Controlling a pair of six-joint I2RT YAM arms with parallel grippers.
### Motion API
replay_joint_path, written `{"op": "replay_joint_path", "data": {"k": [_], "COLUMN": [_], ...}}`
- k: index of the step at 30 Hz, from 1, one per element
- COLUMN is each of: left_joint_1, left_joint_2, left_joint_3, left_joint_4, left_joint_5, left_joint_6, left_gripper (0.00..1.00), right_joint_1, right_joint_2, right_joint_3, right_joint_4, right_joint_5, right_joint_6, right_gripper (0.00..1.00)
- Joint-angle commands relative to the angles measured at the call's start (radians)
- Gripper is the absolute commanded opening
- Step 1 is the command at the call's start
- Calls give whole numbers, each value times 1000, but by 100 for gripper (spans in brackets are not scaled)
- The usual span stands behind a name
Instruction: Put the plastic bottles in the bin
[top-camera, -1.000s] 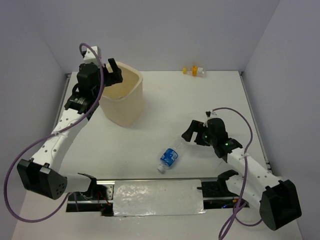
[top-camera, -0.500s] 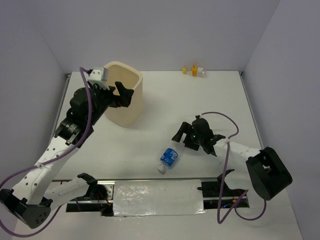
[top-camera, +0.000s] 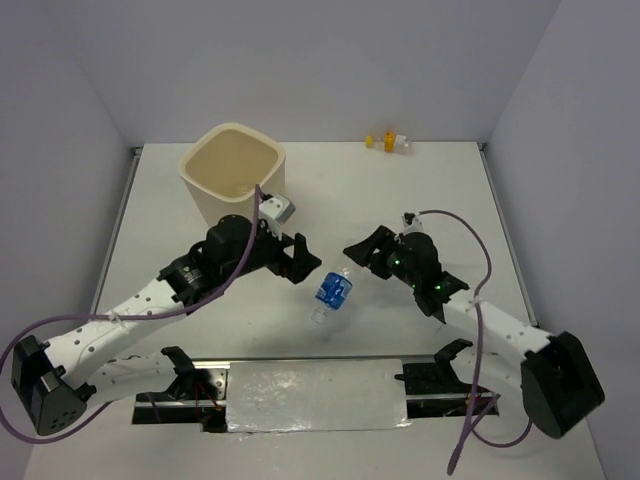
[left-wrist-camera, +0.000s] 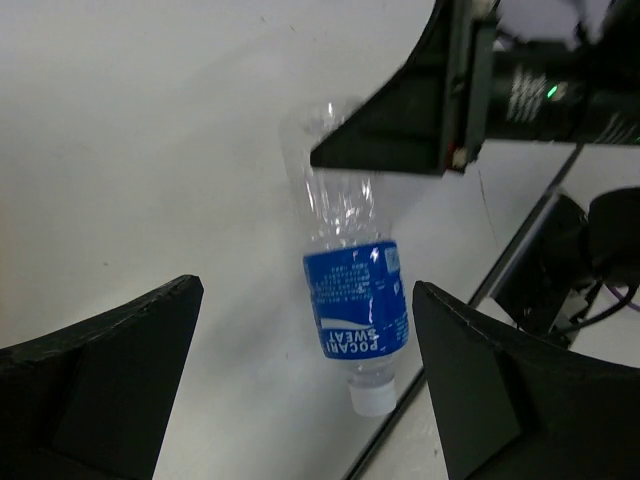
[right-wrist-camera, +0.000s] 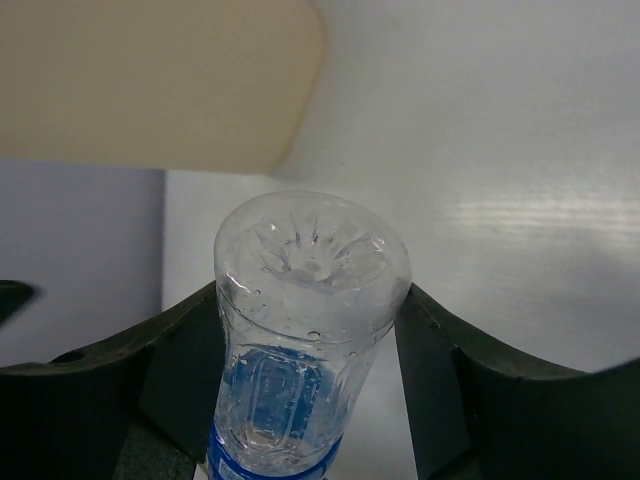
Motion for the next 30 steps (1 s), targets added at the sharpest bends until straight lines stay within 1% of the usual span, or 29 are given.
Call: {"op": "replay_joint_path", "data": {"k": [1,2,4,7,12,14,18,22,24,25,26,27,28,30], "left_joint_1": [-34,-52,-69,-94,-128,-132,-134,-134,-134,-134,-134,-134,-134,-134], "left_joint_2": [28,48,72,127,221,261,315,327,329,338,345,351,362,373], "left_joint_3": [-20,-13,0,36,106,125,187,200,210,221,250,266,279,324], "left_joint_4": [99,93,95,108,150,142,70,65,72,69,46,33,12,-3], "left_joint_5": [74,53,39,88,201,182,68,74,67,53,51,47,30,14], "left_joint_6": [19,22,34,48,60,54,39,31,28,26,28,29,31,45], "left_gripper": [99,99,99,99,99,99,99,87,87,85,74,66,50,42], "right_joint_1": [6,7,7,7,6,7,6,7,7,7,7,7,7,7], "right_joint_2": [-152,-177,-235,-271,-263,-258,-274,-312,-327,-337,-347,-350,-355,-357], "right_joint_3": [42,59,97,132,151,152,162,185,191,192,195,211,220,237], "right_joint_4": [45,-12,-53,-113,-103,-77,-34,-37,-34,-28,-29,-37,-58,-58], "right_joint_5": [51,66,68,50,-1,-18,-58,-84,-90,-95,-99,-99,-93,-95], "right_joint_6": [-27,-33,-52,-67,-69,-65,-73,-101,-104,-102,-105,-110,-116,-119], "right_gripper": [27,27,27,27,26,25,25,25,25,25,26,26,27,28]}}
